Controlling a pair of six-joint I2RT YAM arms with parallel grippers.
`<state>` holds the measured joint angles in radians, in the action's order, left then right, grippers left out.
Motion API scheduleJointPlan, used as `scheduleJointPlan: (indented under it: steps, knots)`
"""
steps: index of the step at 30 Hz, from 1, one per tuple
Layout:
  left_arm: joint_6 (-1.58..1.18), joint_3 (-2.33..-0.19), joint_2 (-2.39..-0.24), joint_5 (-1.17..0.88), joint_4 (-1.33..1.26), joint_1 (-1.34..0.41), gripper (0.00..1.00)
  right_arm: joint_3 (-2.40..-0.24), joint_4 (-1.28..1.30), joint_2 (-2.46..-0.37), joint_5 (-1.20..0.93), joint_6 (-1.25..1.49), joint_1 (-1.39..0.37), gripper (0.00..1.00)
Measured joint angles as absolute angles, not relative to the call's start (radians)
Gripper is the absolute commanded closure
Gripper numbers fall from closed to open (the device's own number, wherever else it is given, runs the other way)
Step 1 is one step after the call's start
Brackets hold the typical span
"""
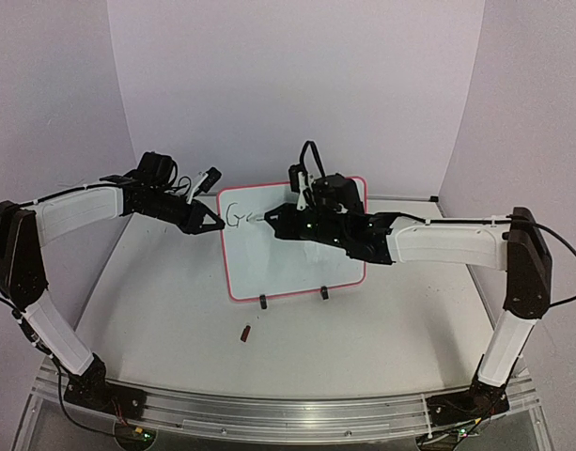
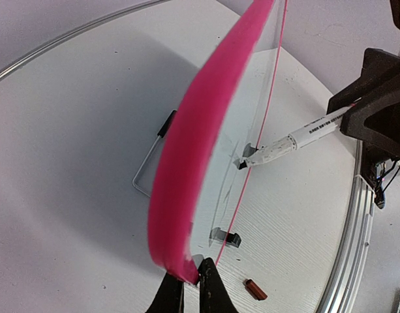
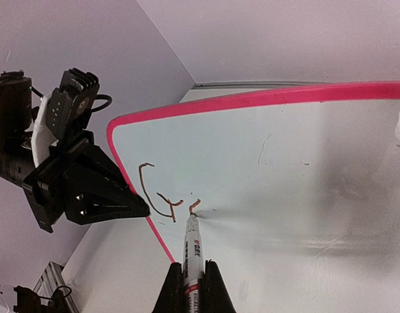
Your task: Write a sentence on the whiteboard
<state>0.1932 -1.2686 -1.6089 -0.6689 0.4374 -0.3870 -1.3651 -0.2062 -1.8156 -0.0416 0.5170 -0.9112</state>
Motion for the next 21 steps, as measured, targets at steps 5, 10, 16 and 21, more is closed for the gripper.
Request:
scheduleJointPlan:
  steps: [5,10,16,21]
  knots:
    - [0.193,-1.269,-1.609,-0.669,0.437,-0.387,1.0,-1.364,-0.199,-1.816,-0.042,0.517,-0.911,1.0]
    - [0.193,-1.269,-1.609,-0.667,0.437,-0.387,1.0,-1.363,-0.187,-1.816,-0.041,0.516,-0.912,1.0]
    - [0.193,-1.269,-1.609,-0.667,0.437,-0.387,1.0,-1.363,-0.178,-1.815,-0.037,0.507,-0.912,1.0]
    - [0.193,-1.269,-1.609,-0.667,0.437,-0.387,1.0,-1.363,-0.165,-1.807,-0.022,0.498,-0.912,1.0]
